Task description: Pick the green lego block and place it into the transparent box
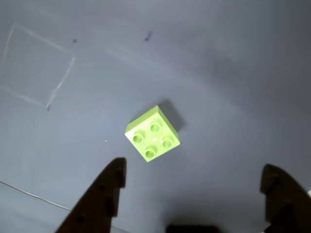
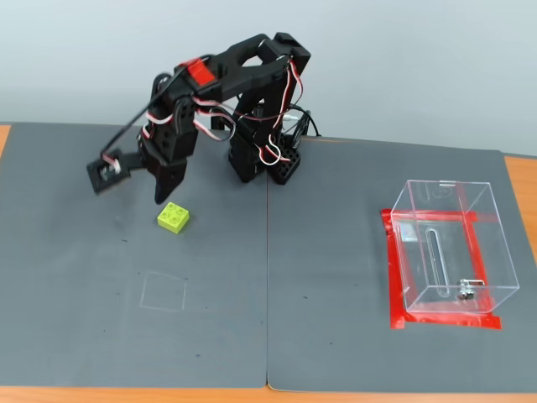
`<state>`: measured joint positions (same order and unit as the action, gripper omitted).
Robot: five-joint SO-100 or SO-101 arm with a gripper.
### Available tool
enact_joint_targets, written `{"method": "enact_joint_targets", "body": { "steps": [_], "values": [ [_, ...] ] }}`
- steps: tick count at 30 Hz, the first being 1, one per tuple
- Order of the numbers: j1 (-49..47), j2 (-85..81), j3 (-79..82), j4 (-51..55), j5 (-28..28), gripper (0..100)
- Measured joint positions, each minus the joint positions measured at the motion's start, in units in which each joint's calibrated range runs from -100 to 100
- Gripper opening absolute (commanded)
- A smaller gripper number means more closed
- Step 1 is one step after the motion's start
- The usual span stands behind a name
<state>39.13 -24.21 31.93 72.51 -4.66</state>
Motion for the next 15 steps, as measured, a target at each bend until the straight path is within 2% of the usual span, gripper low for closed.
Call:
{"method": "enact_joint_targets", "body": {
  "steps": [7,15],
  "values": [
    [-0.15,0.25,0.0,-1.3,11.58,32],
    [-0.15,0.25,4.85,-1.21,13.77,32]
  ]
}}
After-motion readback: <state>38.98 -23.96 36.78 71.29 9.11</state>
